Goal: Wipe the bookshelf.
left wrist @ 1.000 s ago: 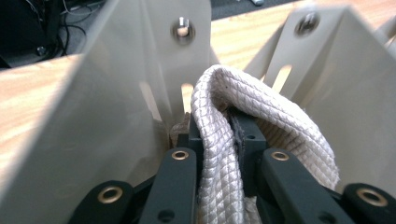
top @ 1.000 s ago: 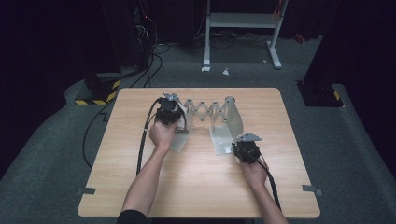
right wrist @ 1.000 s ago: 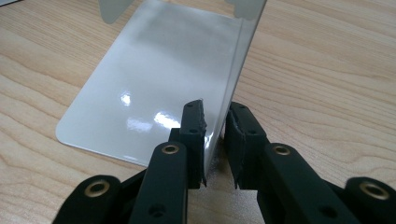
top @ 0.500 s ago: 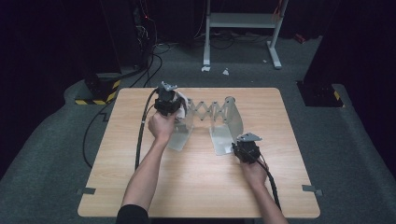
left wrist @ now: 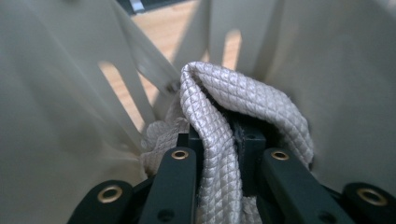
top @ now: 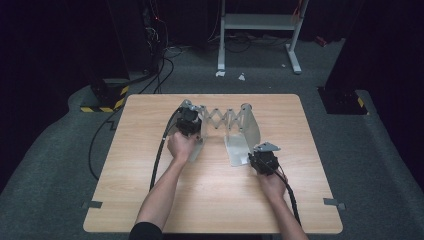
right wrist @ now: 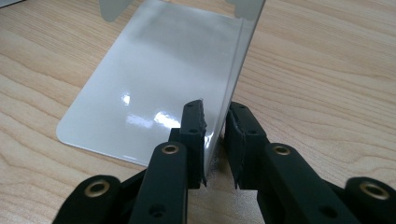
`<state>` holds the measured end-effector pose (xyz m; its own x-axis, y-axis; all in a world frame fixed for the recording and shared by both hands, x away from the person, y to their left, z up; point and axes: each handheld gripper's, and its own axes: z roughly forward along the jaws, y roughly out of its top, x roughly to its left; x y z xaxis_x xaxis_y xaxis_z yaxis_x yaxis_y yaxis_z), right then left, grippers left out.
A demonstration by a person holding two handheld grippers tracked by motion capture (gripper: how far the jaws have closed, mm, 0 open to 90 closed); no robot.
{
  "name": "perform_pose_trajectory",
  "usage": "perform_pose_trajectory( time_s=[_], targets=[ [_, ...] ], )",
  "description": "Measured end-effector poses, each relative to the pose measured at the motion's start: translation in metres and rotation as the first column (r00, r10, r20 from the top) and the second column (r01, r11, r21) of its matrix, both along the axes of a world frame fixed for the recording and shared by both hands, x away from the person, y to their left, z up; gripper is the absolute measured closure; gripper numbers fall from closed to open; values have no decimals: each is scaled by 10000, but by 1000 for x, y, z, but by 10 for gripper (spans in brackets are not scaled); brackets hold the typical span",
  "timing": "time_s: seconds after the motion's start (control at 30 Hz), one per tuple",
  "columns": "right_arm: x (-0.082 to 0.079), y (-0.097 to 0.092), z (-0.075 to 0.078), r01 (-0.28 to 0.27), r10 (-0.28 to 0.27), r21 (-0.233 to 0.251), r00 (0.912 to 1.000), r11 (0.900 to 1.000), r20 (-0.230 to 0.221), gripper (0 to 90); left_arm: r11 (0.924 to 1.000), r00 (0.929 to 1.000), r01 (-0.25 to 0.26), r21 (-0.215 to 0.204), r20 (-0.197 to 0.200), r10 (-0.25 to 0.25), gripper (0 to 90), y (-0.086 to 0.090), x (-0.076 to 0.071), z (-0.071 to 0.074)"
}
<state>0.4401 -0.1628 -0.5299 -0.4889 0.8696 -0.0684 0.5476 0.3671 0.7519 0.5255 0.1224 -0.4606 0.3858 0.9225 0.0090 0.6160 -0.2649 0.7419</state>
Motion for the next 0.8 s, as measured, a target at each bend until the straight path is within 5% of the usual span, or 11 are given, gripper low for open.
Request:
perform_pose_trajectory(
  time_s=[0.4,0.8],
  targets=[
    [0,0,0,-12,13,-33,10000,10000,38,774,9992,9952,387,42,-905,-381,801,1,-23,-46],
    [0,0,0,2,-1,-13,10000,10000,19,775,9989,9973,461,10,-564,-460,801,16,-56,-45]
  ],
)
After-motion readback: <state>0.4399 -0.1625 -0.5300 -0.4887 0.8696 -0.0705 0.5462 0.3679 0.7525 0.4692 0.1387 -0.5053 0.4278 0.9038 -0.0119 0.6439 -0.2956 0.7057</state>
